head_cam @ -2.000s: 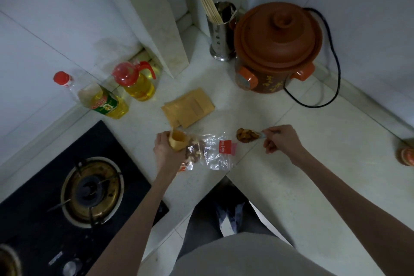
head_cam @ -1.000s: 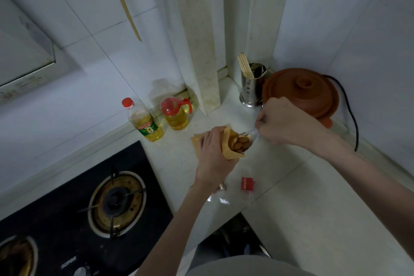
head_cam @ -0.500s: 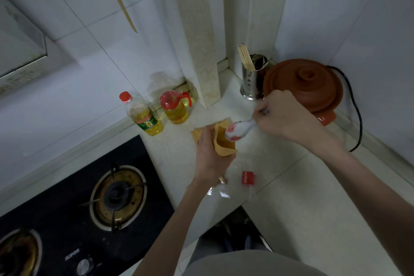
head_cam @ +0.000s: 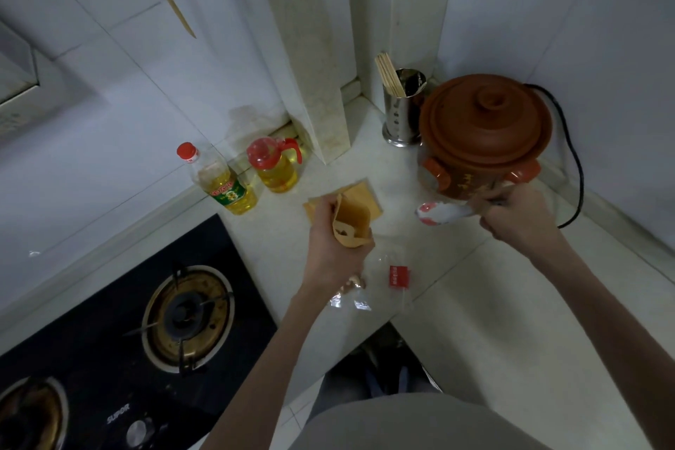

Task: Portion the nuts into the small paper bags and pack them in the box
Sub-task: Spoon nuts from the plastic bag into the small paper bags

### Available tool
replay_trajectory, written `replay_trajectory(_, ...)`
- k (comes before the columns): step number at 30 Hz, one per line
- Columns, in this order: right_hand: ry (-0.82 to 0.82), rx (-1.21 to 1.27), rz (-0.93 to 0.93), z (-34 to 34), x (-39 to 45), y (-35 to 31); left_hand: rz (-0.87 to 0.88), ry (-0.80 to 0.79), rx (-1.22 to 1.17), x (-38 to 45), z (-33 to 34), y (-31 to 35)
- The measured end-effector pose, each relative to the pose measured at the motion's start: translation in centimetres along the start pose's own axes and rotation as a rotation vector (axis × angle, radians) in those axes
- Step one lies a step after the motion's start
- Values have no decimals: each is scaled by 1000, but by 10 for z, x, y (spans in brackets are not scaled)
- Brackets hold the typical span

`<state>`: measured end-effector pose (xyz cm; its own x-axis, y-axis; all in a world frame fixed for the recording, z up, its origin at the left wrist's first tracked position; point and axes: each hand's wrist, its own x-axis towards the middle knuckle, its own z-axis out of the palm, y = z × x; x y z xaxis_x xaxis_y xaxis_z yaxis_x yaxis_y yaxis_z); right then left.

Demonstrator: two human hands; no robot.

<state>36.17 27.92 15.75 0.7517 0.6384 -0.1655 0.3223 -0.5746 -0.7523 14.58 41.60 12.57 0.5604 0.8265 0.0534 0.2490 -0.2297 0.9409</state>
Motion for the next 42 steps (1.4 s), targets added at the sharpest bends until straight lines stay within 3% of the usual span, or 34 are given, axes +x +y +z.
replay_trajectory(4,12,-57,-18,0,0,9,220,-34,-22,13,0,22)
replay_trajectory(7,-19,-64,21,5,1,12,77,-59,-51,15,-1,25)
replay_trajectory(11,-5,-126,-44,11,-3,17,131,-60,-51,14,-5,10)
replay_trajectory(17,-157,-266,-9,50,1,53,-269,-70,153,2,-13,-61)
replay_trajectory(25,-351,-368,116,94,-5,100,-553,-83,330,-28,-38,-139)
replay_trajectory(37,-399,-302,52,130,-5,84,-737,-153,223,-28,-31,-170)
replay_trajectory(42,-252,-350,87,121,2,84,-755,-106,178,-30,-24,-172)
